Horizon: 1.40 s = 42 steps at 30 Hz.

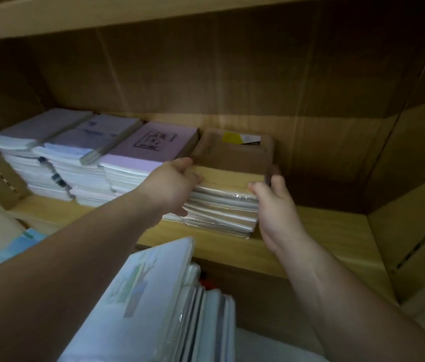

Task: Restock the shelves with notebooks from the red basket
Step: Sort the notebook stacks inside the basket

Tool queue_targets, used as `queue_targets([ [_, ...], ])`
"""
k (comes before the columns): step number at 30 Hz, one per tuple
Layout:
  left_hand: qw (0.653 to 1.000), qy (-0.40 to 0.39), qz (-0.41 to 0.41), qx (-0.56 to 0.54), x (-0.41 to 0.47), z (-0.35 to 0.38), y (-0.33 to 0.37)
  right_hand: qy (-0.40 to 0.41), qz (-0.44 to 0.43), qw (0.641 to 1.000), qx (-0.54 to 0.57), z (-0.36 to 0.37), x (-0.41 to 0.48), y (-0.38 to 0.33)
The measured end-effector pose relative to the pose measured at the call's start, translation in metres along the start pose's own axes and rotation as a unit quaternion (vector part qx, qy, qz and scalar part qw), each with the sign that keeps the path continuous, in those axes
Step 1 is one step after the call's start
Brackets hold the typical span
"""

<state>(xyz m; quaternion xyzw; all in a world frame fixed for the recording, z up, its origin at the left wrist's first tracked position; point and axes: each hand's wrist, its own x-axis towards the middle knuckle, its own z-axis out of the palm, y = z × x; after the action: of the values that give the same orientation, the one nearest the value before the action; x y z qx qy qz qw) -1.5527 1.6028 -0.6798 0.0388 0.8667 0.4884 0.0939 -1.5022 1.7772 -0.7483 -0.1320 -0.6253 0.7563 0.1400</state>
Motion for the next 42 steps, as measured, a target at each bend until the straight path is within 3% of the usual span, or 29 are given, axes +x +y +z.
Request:
queue_targets([
  [3, 0.966, 0.064, 0.14, 0.206, -0.008, -0.016, 0.002, -0.008, 0.014, 1.0, 0.005, 0.002, 0.005, -0.005],
  [5, 0.899, 0.127, 0.244, 0.341, -0.009, -0.025, 0.001, -0.02, 0.022, 1.0, 0.0, 0.003, 0.01, -0.007],
  [7, 0.837, 0.128, 0.313, 0.431, -0.004, -0.028, 0.001, -0.028, 0.032, 0.999, -0.017, 0.009, 0.014, -0.007],
  [11, 0.772, 0.01, 0.289, 0.566, 0.011, -0.011, -0.001, -0.052, 0.047, 0.997, -0.044, 0.015, 0.019, -0.01],
  [13, 0.746, -0.01, 0.296, 0.596, 0.021, -0.001, -0.002, -0.078, 0.063, 0.995, -0.03, 0.007, 0.02, -0.011],
  [16, 0.75, -0.011, 0.307, 0.586, 0.029, 0.004, -0.005, -0.114, 0.033, 0.992, -0.048, -0.019, 0.018, 0.0],
  [20, 0.754, 0.012, 0.325, 0.571, 0.031, 0.004, -0.017, -0.175, -0.027, 0.972, -0.152, -0.04, 0.018, 0.028],
  [24, 0.776, 0.023, 0.318, 0.543, 0.033, 0.006, -0.015, -0.114, -0.088, 0.965, -0.221, -0.026, 0.021, 0.04],
  [30, 0.762, 0.063, 0.32, 0.56, 0.03, 0.011, -0.019, -0.142, -0.05, 0.972, -0.181, -0.028, 0.025, 0.039],
  [34, 0.754, 0.085, 0.346, 0.552, 0.022, 0.012, -0.015, -0.078, -0.072, 0.987, -0.121, -0.032, 0.012, 0.048],
  [39, 0.758, 0.046, 0.361, 0.541, 0.023, 0.021, -0.012, -0.031, -0.116, 0.986, -0.112, -0.022, 0.001, 0.058],
  [42, 0.749, 0.039, 0.353, 0.56, 0.027, 0.025, -0.014, -0.022, -0.128, 0.977, -0.169, -0.01, 0.003, 0.062],
])
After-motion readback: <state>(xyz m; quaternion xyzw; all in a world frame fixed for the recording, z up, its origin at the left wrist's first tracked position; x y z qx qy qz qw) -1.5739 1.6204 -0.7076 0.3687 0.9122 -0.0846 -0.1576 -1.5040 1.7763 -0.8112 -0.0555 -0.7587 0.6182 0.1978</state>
